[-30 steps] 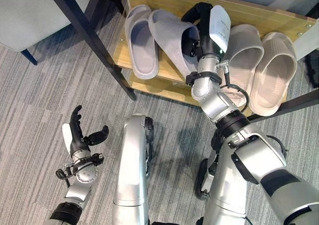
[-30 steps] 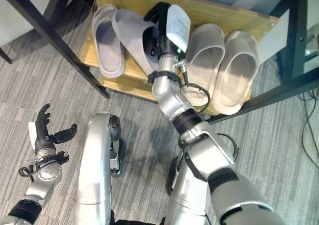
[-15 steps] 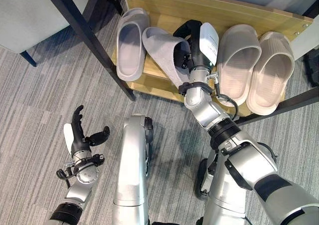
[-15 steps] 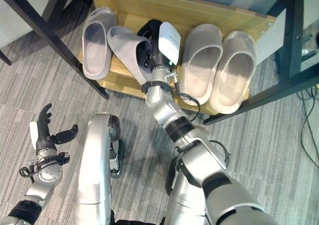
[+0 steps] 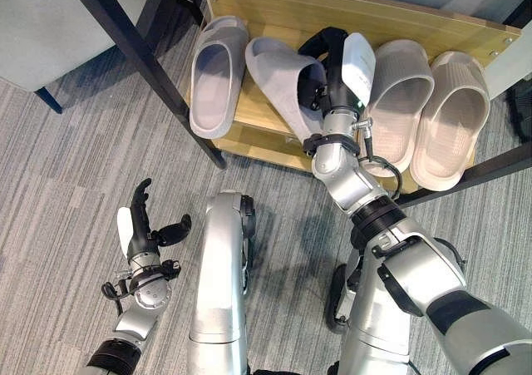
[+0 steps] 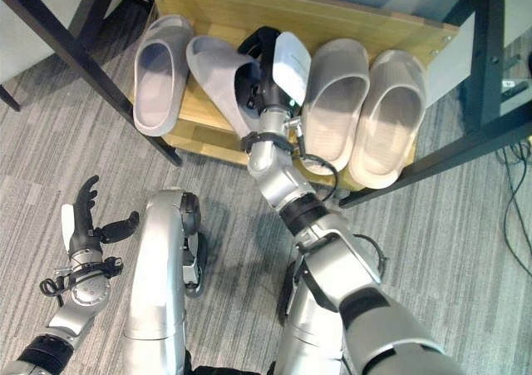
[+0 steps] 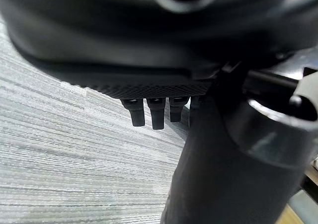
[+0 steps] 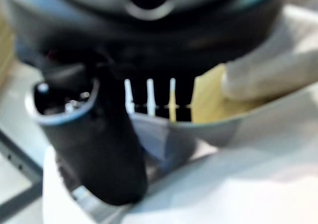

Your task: Arrange the slippers neatly on the shoe rack.

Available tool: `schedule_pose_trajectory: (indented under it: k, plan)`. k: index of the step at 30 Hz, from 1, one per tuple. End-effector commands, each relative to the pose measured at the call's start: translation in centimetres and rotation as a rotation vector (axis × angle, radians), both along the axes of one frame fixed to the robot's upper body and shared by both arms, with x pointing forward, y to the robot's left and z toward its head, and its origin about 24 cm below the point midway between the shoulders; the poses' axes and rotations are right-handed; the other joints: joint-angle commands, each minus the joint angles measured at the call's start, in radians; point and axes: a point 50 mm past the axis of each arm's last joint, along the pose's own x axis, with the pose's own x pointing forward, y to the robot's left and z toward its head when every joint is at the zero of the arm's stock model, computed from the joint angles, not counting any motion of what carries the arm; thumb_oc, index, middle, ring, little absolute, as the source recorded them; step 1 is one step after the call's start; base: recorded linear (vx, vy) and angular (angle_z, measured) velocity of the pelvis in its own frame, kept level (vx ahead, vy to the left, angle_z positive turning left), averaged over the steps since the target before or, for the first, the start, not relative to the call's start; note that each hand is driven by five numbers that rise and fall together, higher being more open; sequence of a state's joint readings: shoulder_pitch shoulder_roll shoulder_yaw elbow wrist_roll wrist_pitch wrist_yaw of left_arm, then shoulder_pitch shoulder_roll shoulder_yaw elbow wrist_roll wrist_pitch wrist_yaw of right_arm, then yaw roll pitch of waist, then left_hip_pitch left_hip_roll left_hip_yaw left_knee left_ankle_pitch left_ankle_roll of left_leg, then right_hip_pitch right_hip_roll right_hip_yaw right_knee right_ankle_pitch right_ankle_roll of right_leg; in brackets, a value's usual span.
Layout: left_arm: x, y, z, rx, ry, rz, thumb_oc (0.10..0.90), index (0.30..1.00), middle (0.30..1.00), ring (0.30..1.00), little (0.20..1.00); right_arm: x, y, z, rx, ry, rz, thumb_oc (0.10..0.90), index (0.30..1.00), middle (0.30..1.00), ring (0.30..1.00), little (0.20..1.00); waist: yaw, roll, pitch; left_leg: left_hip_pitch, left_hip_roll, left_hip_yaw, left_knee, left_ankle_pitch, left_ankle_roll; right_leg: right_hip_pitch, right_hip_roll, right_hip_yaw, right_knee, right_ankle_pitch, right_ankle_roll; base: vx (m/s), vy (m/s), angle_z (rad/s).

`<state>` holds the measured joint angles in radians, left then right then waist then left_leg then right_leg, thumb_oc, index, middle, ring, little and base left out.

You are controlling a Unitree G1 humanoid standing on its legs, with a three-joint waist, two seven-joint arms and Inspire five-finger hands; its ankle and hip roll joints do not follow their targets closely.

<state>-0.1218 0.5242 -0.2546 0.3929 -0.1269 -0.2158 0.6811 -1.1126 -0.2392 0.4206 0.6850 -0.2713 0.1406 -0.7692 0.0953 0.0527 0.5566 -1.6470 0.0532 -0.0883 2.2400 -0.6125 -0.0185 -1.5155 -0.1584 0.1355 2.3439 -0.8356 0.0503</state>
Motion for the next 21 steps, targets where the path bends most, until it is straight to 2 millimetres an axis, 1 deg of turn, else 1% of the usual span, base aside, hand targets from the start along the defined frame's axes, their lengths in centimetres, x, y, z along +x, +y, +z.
schedule_pose_trajectory:
  k: [1, 5, 7, 10, 14, 15, 16, 20, 21]
  plan:
    - [0.5, -1.2, 2.8, 0.063, -0.143, -0.086, 0.800, 0.900, 0.900, 0.900, 0.900, -3.7, 2.3, 9.7, -0.009, -0.452, 0.077, 0.400, 0.300, 0.300, 0.300, 0.300, 0.038, 0.037, -0.037, 0.077, -0.056, -0.122, 0.072, -0.153, 0.005, -0.054, -0.009, 0.064, -0.025, 0.097, -0.071, 0.00, 0.000, 0.00]
    - [0.6, -1.3, 3.0, 0.075, -0.149, -0.095, 0.800, 0.900, 0.900, 0.900, 0.900, -3.4, 2.5, 10.1, -0.014, -0.437, 0.059, 0.400, 0.300, 0.300, 0.300, 0.300, 0.041, 0.034, -0.037, 0.077, -0.058, -0.123, 0.076, -0.153, 0.003, -0.054, -0.010, 0.065, -0.024, 0.097, -0.069, 0.00, 0.000, 0.00]
    - [0.7, -1.4, 3.1, 0.081, -0.154, -0.106, 0.800, 0.900, 0.900, 0.900, 0.900, -2.5, 2.6, 10.0, -0.027, -0.382, 0.037, 0.400, 0.300, 0.300, 0.300, 0.300, 0.046, 0.032, -0.037, 0.077, -0.059, -0.125, 0.080, -0.153, 0.001, -0.054, -0.013, 0.066, -0.021, 0.100, -0.067, 0.00, 0.000, 0.00]
    - [0.7, -1.5, 3.1, 0.086, -0.157, -0.115, 0.800, 0.900, 0.900, 0.900, 0.900, -1.9, 2.6, 10.0, -0.014, -0.347, 0.030, 0.400, 0.300, 0.300, 0.300, 0.300, 0.050, 0.033, -0.037, 0.077, -0.059, -0.125, 0.083, -0.153, 0.000, -0.054, -0.015, 0.066, -0.020, 0.102, -0.065, 0.00, 0.000, 0.00]
    - [0.7, -1.5, 3.0, 0.092, -0.153, -0.125, 0.800, 0.900, 0.900, 0.900, 0.900, -1.2, 2.9, 10.6, -0.031, -0.304, 0.025, 0.400, 0.300, 0.300, 0.300, 0.300, 0.063, 0.036, -0.037, 0.077, -0.062, -0.130, 0.088, -0.152, -0.002, -0.054, -0.015, 0.068, -0.011, 0.102, -0.061, 0.00, 0.000, 0.00]
    - [0.7, -1.5, 2.8, 0.095, -0.144, -0.129, 0.800, 0.900, 0.900, 0.900, 0.900, -0.8, 2.9, 10.7, -0.055, -0.281, 0.013, 0.775, 0.862, 0.862, 0.862, 0.862, 0.068, 0.036, -0.037, 0.077, -0.064, -0.131, 0.088, -0.153, -0.003, -0.054, -0.016, 0.070, -0.009, 0.103, -0.059, 0.00, 0.000, 0.00]
    - [0.7, -1.5, 2.8, 0.095, -0.145, -0.129, 0.800, 0.900, 0.900, 0.900, 0.900, -0.8, 3.0, 10.7, -0.055, -0.282, 0.013, 0.800, 0.900, 0.900, 0.900, 0.900, 0.068, 0.036, -0.037, 0.077, -0.064, -0.131, 0.088, -0.153, -0.003, -0.054, -0.016, 0.070, -0.009, 0.103, -0.059, 0.00, 0.000, 0.00]
    - [0.8, -1.4, 2.6, 0.099, -0.126, -0.132, 0.800, 0.900, 0.900, 0.900, 0.900, -0.6, 3.5, 10.5, -0.053, -0.251, 0.050, 0.800, 0.900, 0.900, 0.900, 0.900, 0.072, 0.031, -0.037, 0.077, -0.065, -0.127, 0.089, -0.156, -0.008, -0.054, -0.016, 0.076, -0.007, 0.103, -0.057, 0.00, 0.000, 0.00]
    - [0.8, -1.4, 2.5, 0.100, -0.111, -0.138, 0.800, 0.900, 0.900, 0.900, 0.900, -0.7, 4.0, 10.3, -0.051, -0.238, 0.087, 0.800, 0.900, 0.900, 0.900, 0.900, 0.072, 0.029, -0.037, 0.077, -0.063, -0.126, 0.090, -0.158, -0.009, -0.054, -0.017, 0.077, -0.007, 0.103, -0.057, 0.00, 0.000, 0.00]
